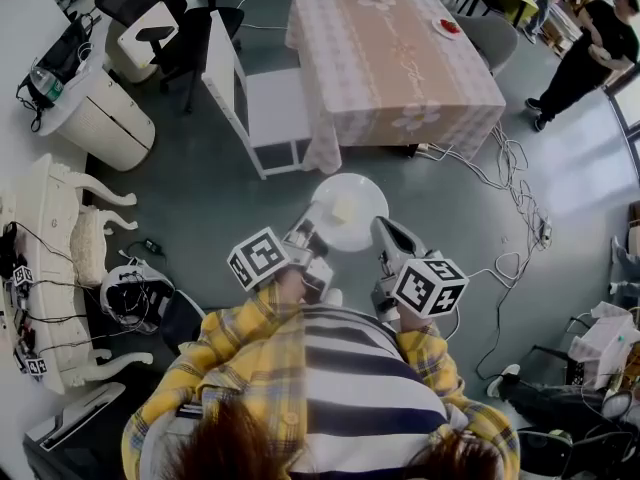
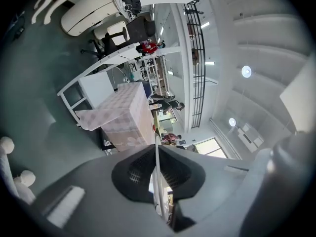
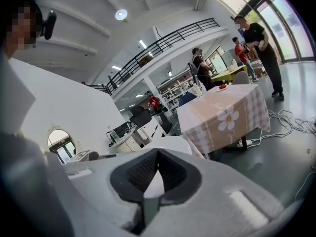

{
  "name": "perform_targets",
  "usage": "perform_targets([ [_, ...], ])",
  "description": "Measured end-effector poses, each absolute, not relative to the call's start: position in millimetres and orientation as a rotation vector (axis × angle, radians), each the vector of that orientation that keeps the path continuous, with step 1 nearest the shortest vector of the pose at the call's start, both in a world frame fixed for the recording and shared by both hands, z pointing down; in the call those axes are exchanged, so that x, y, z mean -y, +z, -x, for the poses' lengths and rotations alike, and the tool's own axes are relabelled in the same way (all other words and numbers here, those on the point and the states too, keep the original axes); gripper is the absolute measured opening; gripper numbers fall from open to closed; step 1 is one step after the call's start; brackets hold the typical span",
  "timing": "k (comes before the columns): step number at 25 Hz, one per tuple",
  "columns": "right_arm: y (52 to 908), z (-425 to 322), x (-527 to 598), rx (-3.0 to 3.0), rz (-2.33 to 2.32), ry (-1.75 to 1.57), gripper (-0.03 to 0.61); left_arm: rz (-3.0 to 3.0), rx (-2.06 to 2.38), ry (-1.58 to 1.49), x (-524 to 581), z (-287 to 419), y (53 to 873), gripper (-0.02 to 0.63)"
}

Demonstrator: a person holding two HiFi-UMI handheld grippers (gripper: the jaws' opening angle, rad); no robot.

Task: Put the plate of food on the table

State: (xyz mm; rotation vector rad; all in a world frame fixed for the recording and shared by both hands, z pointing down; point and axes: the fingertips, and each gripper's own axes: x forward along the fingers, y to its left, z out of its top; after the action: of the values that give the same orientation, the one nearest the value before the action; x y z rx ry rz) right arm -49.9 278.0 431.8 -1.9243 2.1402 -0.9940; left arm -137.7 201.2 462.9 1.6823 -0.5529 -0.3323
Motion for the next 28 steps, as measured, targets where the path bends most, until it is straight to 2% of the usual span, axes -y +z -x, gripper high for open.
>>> perform_targets([
  [12, 437, -1, -269, -2.181, 1.902, -1.002, -0.002, -1.641, 0.613, -0.371, -194, 98, 474, 0.002],
  [28, 454, -39, -179, -2.118, 1.957, -1.051, -0.002, -1.628, 0.561, -0.348, -97, 46, 483, 0.002],
])
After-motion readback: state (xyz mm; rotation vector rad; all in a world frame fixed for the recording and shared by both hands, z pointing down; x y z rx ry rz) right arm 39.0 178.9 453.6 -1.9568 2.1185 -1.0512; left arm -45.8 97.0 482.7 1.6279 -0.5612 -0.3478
